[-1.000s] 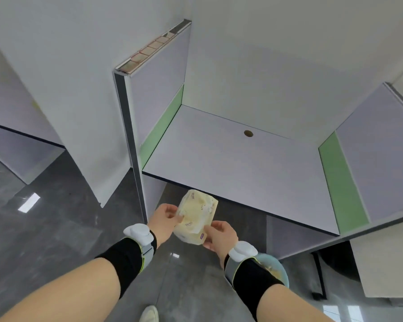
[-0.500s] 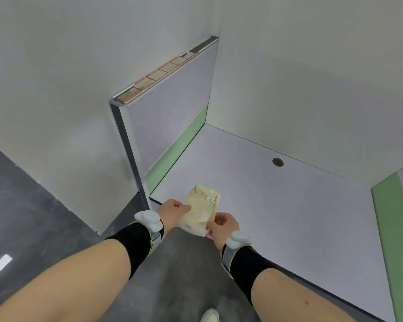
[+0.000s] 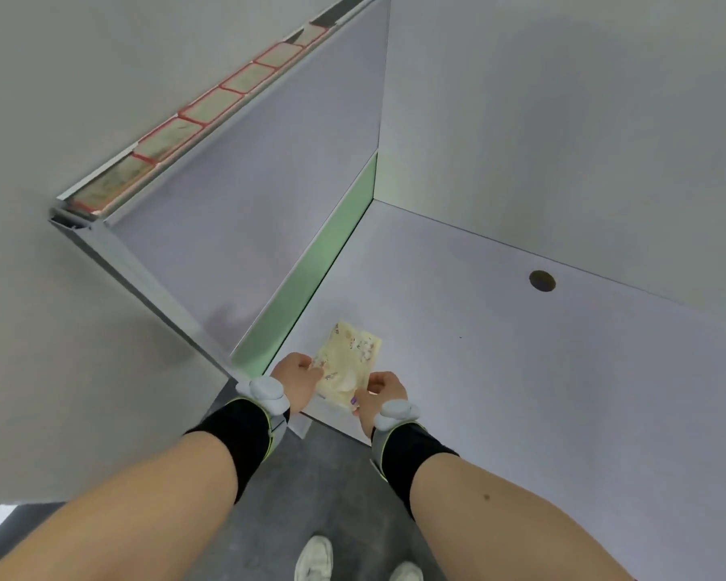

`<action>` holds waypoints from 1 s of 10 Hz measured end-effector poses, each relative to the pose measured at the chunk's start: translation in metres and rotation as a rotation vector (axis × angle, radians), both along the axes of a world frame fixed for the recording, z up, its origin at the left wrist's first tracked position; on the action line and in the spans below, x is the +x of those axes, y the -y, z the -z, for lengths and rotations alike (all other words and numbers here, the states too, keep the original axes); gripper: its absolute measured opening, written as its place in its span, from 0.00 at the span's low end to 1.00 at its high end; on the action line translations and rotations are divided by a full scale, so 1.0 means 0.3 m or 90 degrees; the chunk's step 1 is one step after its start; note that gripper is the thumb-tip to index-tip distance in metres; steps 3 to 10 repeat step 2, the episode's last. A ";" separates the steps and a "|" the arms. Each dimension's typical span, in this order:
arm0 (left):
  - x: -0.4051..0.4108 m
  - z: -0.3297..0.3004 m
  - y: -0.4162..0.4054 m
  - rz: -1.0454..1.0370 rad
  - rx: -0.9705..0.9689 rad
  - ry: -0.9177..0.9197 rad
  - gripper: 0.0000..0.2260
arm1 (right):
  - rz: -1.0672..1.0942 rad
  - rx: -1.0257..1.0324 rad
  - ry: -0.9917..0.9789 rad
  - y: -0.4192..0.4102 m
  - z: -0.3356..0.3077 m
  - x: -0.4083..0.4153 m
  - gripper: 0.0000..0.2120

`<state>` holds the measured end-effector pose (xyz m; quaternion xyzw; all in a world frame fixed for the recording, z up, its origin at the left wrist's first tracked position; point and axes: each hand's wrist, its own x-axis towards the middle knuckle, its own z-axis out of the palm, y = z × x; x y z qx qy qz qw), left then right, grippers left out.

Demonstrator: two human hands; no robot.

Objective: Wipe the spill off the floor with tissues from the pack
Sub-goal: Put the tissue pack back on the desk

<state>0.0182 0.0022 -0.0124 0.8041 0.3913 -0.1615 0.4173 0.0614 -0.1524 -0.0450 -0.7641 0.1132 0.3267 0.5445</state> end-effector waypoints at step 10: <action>0.019 0.084 -0.103 0.042 -0.012 -0.036 0.21 | -0.069 -0.049 -0.054 -0.055 0.001 0.024 0.23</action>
